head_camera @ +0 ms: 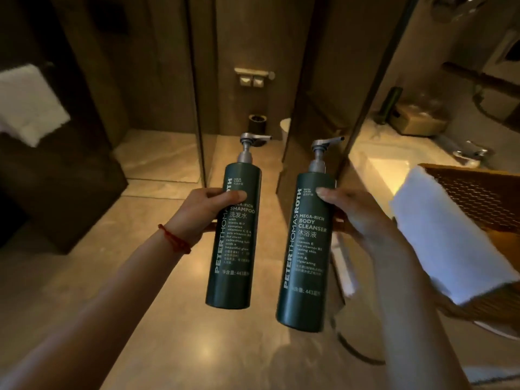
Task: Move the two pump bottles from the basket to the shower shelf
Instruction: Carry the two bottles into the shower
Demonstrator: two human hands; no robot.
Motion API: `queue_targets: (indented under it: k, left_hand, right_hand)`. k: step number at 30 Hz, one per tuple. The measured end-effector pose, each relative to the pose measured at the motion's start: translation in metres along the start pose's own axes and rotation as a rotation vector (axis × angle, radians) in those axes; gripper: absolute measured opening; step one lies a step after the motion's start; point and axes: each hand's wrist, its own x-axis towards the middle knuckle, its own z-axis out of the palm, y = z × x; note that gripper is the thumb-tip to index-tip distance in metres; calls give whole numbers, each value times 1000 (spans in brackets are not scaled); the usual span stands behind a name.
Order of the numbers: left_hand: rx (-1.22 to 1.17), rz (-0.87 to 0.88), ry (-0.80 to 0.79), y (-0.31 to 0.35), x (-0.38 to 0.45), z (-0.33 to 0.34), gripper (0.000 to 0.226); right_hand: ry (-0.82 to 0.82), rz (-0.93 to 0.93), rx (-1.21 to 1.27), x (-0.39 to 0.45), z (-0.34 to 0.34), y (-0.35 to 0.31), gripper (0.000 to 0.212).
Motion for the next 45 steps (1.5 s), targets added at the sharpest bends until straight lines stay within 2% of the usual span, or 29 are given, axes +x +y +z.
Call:
queue_targets:
  k: [1, 3, 8, 14, 17, 23, 31, 36, 41, 45]
  left_hand:
    - [-8, 5, 83, -7, -8, -39, 51]
    - [3, -19, 67, -9, -9, -49, 48]
    - [-2, -60, 292, -27, -33, -137, 45]
    - [-40, -90, 421, -39, -32, -203, 48]
    - [-47, -101, 458, -42, -13, -226, 52]
    - [-51, -100, 498, -41, 59, -273, 38]
    - [-50, -92, 523, -19, 188, -357, 39]
    - [-75, -124, 567, -20, 257, -413, 37]
    - [-72, -120, 544, -26, 332, -481, 43]
    - [-66, -100, 512, -28, 406, -544, 20]
  right_hand:
    - [-82, 12, -12, 23, 37, 2, 29]
    - [-106, -7, -1, 28, 46, 2, 38]
    - [-331, 24, -33, 78, 141, 1, 47]
    - [-457, 34, -67, 134, 211, 1, 51]
    - [-464, 33, -70, 169, 228, 4, 50]
    - [-487, 42, -70, 259, 252, 6, 39]
    - [-448, 19, -48, 414, 284, -12, 45]
    - [-455, 64, -46, 496, 320, -14, 20]
    - [-423, 77, -41, 582, 367, -9, 38]
    - [-365, 84, -40, 658, 405, -4, 19]
